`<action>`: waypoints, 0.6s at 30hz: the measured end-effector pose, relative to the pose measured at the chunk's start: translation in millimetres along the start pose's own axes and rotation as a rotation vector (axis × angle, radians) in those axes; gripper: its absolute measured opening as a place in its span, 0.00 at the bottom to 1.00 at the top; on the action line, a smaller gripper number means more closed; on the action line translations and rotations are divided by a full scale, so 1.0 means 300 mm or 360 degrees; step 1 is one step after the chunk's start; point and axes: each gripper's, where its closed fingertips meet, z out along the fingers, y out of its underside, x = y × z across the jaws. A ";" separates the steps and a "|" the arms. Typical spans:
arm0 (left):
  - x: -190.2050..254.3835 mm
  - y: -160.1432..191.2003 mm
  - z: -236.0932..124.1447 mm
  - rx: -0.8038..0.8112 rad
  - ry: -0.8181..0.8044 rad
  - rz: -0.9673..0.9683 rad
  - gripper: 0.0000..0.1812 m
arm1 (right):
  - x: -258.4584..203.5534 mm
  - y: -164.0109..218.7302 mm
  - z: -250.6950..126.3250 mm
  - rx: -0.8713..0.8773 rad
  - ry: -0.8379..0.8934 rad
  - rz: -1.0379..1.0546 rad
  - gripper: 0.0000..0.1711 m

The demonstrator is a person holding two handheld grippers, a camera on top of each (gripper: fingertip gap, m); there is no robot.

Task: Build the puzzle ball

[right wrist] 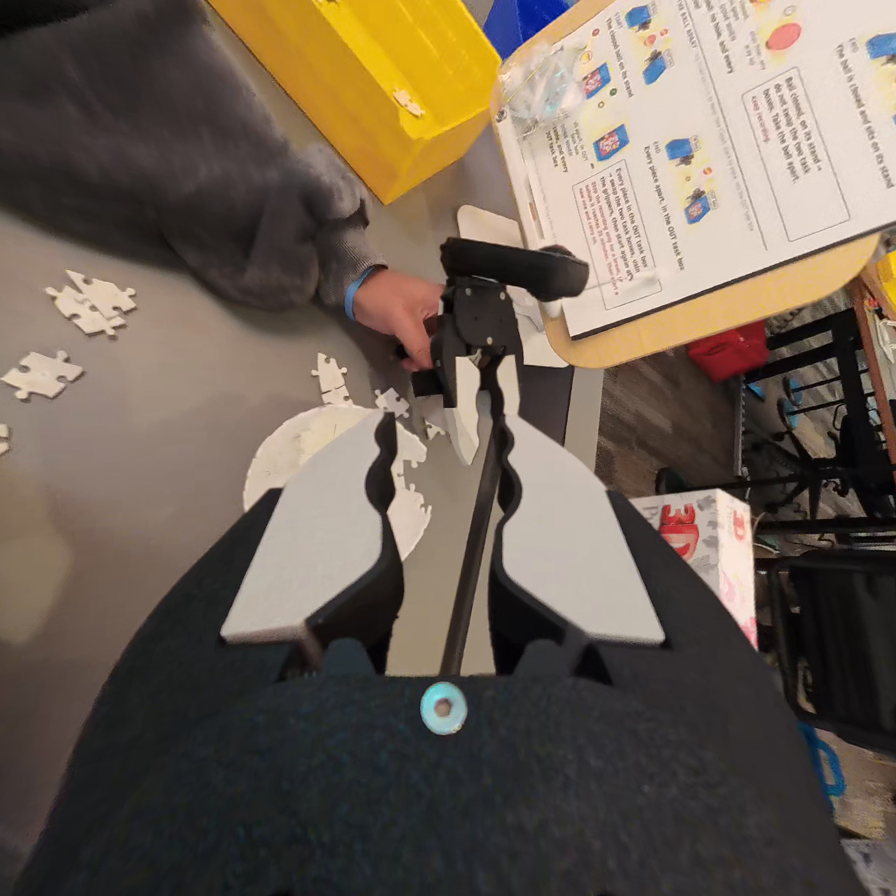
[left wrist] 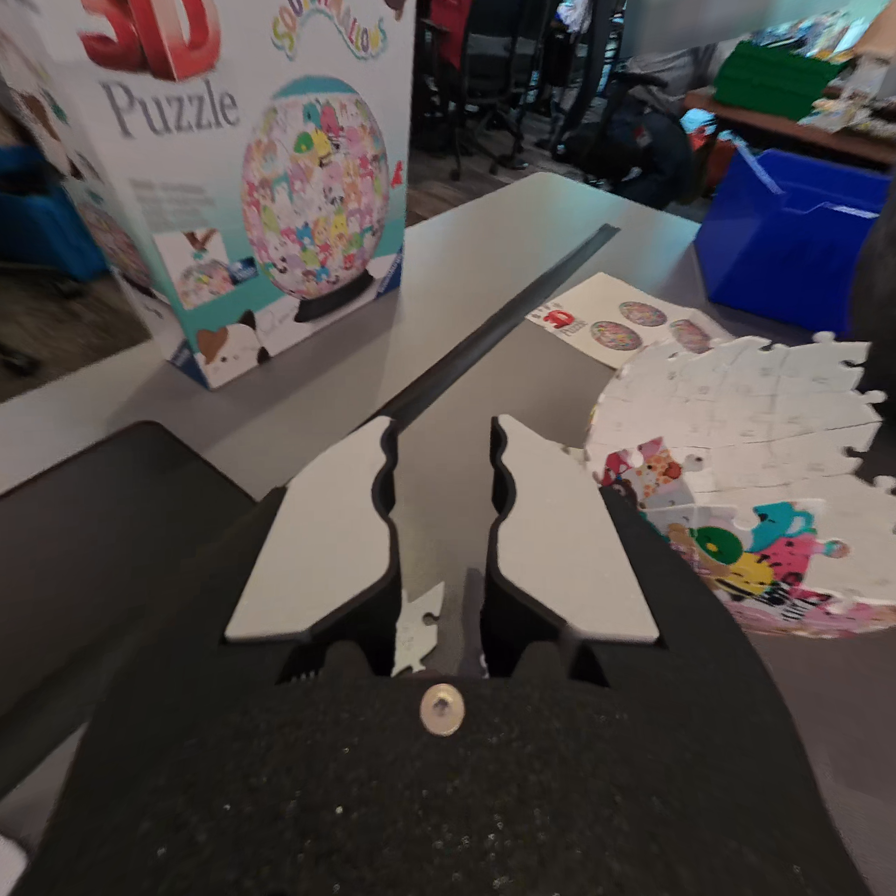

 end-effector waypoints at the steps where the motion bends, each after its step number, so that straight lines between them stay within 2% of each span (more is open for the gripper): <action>1: -0.008 0.000 -0.002 0.0004 -0.0052 0.0025 0.22 | -0.005 0.008 -0.003 -0.0014 -0.0016 0.0019 0.23; 7: -0.031 -0.001 -0.014 0.0027 -0.0111 -0.0035 0.28 | -0.094 0.129 0.085 -0.0327 -0.0200 0.0077 0.24; 11: -0.030 0.010 -0.009 -0.0011 -0.0081 -0.0064 0.26 | -0.153 0.239 0.185 -0.0579 -0.0382 0.0090 0.24; 18: -0.031 0.010 -0.009 -0.0014 -0.0091 -0.0054 0.25 | -0.264 0.314 0.302 -0.0774 -0.0798 -0.0012 0.22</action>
